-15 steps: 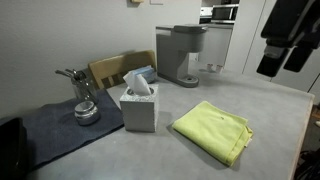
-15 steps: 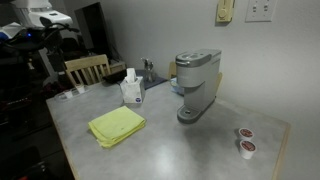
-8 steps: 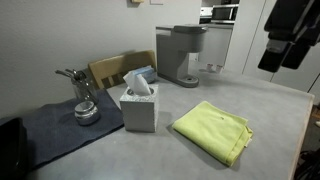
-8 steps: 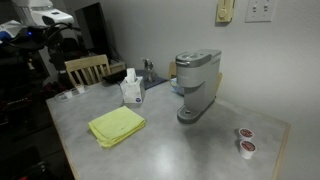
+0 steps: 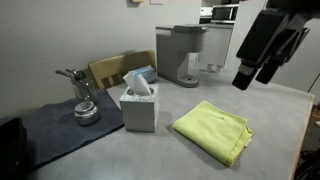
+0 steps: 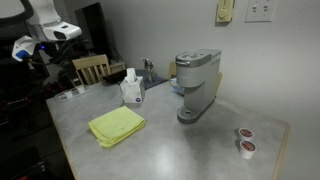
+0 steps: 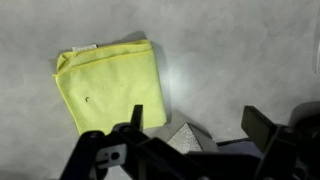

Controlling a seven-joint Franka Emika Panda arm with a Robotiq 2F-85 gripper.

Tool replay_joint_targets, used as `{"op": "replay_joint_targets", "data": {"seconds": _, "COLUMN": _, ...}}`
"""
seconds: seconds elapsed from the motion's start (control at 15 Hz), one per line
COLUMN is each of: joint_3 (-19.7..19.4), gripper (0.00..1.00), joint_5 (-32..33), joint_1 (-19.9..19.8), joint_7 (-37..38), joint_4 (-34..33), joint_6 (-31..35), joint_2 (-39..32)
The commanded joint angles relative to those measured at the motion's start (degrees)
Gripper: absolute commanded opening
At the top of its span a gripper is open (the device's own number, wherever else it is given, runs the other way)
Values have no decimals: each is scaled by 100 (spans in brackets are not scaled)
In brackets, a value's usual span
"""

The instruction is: Unfold the yellow towel once from right to left

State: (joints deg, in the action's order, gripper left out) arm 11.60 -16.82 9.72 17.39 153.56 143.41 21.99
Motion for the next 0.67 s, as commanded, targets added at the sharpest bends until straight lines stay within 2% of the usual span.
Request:
{"op": "replay_joint_targets", "data": {"seconds": 0.0, "joint_3": -53, "gripper": 100, "joint_5": 7, "joint_1": 117, "joint_7": -482, "joint_4": 243, "joint_6": 1108, "joint_2": -660}}
{"op": "replay_joint_targets", "data": {"seconds": 0.13, "joint_3": -121, "gripper": 100, "joint_5": -61, "joint_1": 169, "joint_7": -648, "joint_4": 351, "joint_6": 1558, "joint_2": -968}}
{"op": "replay_joint_targets", "data": {"seconds": 0.2, "joint_3": -73, "gripper": 100, "joint_5": 35, "joint_1": 138, "joint_7": -405, "joint_4": 272, "joint_6": 1144, "joint_2": -653}}
{"op": "replay_joint_targets", "data": {"seconds": 0.33, "joint_3": -89, "gripper": 100, "joint_5": 33, "joint_1": 143, "joint_7": -455, "joint_4": 320, "joint_6": 1404, "joint_2": -897}}
{"op": "replay_joint_targets", "data": {"seconds": 0.6, "joint_3": -95, "gripper": 100, "joint_5": 31, "joint_1": 148, "joint_7": -468, "joint_4": 317, "joint_6": 1426, "joint_2": -943}}
